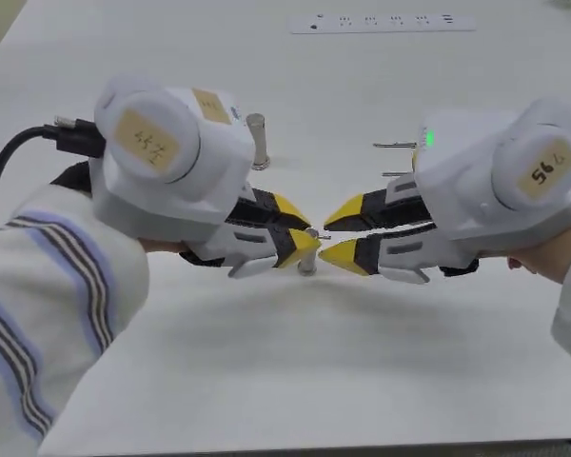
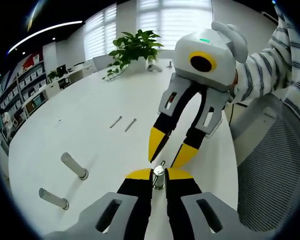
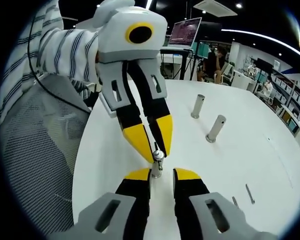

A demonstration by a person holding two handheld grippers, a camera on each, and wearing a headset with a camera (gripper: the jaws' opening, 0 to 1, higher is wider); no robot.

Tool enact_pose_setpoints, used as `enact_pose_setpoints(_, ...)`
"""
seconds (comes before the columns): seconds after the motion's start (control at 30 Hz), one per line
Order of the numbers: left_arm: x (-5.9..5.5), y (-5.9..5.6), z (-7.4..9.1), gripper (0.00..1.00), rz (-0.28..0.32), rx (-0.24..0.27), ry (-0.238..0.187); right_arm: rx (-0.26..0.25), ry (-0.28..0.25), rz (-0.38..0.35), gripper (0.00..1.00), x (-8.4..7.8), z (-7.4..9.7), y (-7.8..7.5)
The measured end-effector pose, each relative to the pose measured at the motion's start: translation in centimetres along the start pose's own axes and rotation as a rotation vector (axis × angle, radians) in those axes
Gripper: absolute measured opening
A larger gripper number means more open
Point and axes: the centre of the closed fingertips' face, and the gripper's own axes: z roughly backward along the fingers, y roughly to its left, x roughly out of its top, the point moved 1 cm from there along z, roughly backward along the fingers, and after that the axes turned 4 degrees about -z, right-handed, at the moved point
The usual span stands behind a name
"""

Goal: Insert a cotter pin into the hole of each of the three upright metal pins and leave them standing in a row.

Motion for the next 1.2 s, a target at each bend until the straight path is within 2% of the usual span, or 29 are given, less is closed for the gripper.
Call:
enact_pose_setpoints(0.2,0.0,0.0,0.0,0.06,-0.002,0.003,0.002,0.004,-0.018,-0.021,0.03,0.2,0.9,0.1)
enact_pose_setpoints(0.33,0.0,-0.1,0.0,0.06,-0.002,0.003,0.002,0.004,-0.021,-0.01,0.0,0.2,0.8,-0.1)
enact_pose_setpoints(0.63,0.0,-0.1,0.1,0.06,0.0,0.008,0.008,0.019,-0.017,-0.015,0.0,0.5,0.7,0.2)
enact_pose_setpoints(0.83,0.0,-0.1,0.2,0.06,0.004,0.015,0.005,0.007,-0.018,-0.019,0.0,0.6,0.7,0.1)
enact_pose_setpoints(1.0,0.4,0.2,0.6,0.08,0.026,0.04,-0.035,-0.017,-0.026,-0.053,0.03,0.4,0.8,-0.2)
enact_pose_setpoints(1.1,0.3,0.4,1.2,0.19,0.022,0.061,-0.044,-0.02,-0.04,-0.083,0.06,0.3,0.9,-0.1)
enact_pose_setpoints(1.13,0.4,0.5,1.4,0.21,0.026,0.072,-0.062,-0.02,-0.042,-0.087,0.08,0.3,0.9,-0.1)
enact_pose_setpoints(1.2,1.0,0.4,2.0,0.24,0.072,0.073,-0.111,-0.019,-0.06,-0.119,0.11,0.2,0.7,0.1)
